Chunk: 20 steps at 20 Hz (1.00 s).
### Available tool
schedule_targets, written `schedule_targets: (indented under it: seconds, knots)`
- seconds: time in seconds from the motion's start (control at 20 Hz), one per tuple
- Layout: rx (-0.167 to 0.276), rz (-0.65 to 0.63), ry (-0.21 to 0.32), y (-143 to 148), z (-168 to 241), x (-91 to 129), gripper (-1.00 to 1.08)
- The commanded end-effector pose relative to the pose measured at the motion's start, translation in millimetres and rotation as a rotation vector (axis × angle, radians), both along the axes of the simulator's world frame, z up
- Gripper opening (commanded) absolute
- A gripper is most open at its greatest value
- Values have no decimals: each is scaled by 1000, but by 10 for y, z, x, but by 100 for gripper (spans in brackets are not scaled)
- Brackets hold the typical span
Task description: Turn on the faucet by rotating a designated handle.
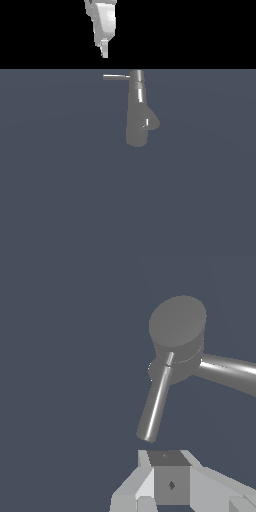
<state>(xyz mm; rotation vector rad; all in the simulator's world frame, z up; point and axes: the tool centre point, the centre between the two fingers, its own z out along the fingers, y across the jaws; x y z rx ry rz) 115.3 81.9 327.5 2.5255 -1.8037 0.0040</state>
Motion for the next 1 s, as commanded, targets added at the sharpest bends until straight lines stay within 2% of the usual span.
schedule_targets:
  seconds: [0.0,0.45,0.95]
  knots:
    - [2,-45,-1,37,-131,96,-100]
    - [7,-140,0,112,-442,281,-100]
    - [8,-158,2,113,-502,307,-100]
